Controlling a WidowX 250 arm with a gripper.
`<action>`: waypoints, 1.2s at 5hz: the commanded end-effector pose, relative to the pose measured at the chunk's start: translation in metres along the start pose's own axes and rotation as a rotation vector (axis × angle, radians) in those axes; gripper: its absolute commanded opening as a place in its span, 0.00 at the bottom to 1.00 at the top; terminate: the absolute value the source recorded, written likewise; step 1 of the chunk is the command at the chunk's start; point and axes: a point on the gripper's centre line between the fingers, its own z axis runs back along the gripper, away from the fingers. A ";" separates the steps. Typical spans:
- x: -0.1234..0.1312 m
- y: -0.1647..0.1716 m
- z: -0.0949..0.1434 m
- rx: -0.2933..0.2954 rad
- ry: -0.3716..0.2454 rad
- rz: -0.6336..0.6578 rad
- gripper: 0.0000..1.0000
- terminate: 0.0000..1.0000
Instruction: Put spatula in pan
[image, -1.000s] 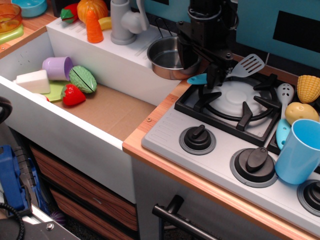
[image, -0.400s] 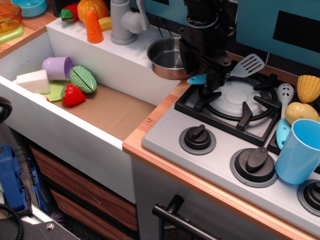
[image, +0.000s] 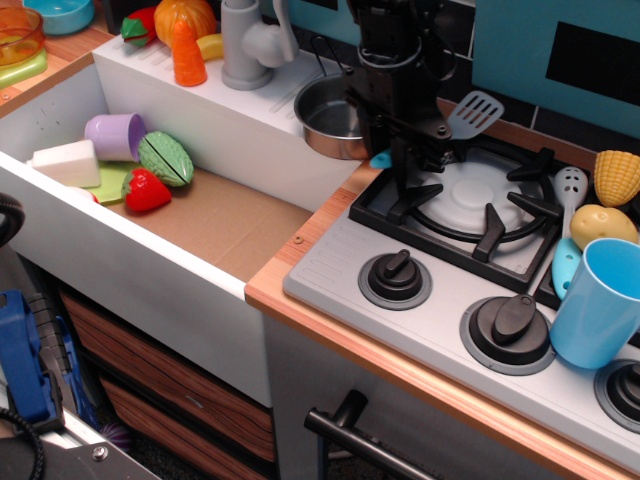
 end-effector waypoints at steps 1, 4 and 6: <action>0.017 -0.002 0.030 0.023 0.011 0.030 0.00 0.00; 0.009 0.031 0.051 0.168 0.040 0.282 0.00 0.00; 0.002 0.073 0.050 0.178 0.040 0.327 0.00 0.00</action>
